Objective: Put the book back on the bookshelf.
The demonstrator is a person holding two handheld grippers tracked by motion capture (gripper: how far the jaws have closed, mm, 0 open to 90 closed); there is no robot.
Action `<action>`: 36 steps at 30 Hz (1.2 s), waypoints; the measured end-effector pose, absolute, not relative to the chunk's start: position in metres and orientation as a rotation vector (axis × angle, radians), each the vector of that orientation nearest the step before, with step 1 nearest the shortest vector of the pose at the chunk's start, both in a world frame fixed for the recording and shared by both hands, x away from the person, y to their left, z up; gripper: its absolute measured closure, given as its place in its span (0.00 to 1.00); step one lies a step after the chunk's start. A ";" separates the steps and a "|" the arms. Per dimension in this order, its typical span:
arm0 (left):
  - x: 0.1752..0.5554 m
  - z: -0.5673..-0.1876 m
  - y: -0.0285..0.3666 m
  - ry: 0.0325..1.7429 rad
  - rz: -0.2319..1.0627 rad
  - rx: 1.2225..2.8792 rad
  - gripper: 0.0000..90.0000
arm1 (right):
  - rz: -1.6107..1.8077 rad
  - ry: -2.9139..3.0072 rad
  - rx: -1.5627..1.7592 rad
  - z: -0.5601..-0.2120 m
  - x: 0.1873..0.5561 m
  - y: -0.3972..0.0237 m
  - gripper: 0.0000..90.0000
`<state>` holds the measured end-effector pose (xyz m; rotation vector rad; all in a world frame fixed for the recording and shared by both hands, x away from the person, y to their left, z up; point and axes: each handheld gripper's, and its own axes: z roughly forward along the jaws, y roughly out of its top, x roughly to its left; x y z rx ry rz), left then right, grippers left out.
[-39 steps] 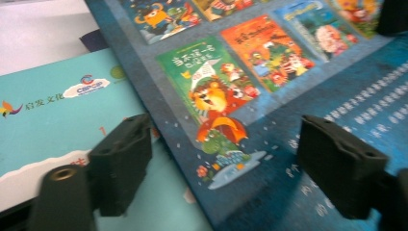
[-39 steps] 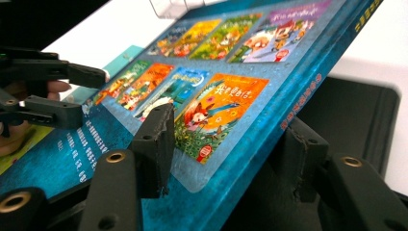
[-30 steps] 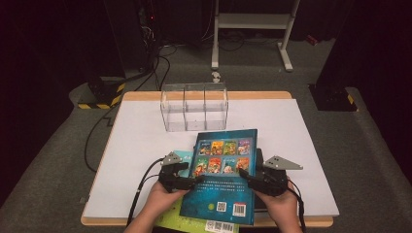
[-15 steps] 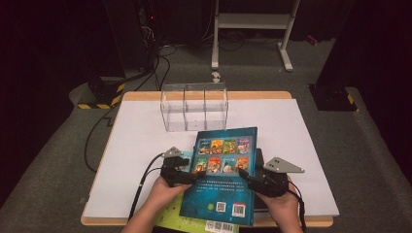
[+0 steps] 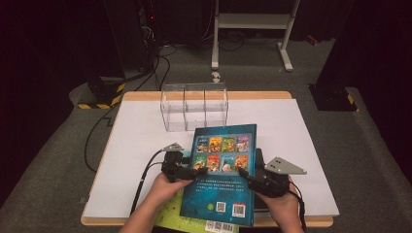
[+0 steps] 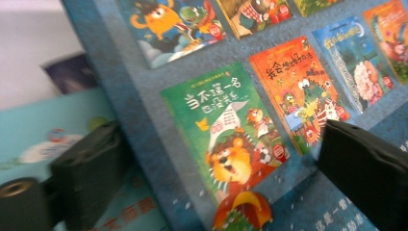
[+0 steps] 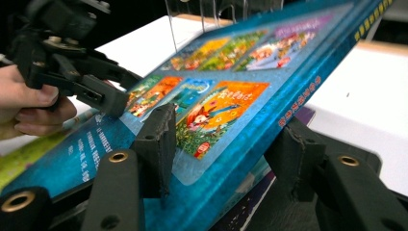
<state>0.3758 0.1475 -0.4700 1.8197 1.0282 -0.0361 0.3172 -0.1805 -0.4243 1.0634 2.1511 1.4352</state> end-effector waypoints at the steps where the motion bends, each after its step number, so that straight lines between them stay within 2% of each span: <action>1: 0.374 -0.467 0.150 1.027 -0.002 1.815 0.14 | 1.440 2.157 1.084 -0.424 0.319 -0.181 0.51; 7: 0.366 -0.447 0.160 0.999 0.178 1.791 0.31 | 1.440 2.165 1.137 -0.422 0.331 -0.181 0.50; 14: 0.363 -0.430 0.170 0.982 0.267 1.720 0.43 | 1.467 2.116 1.115 -0.405 0.339 -0.174 0.53; 36: 0.364 -0.383 0.207 0.943 0.591 1.557 0.63 | 1.530 1.966 0.980 -0.352 0.362 -0.129 0.64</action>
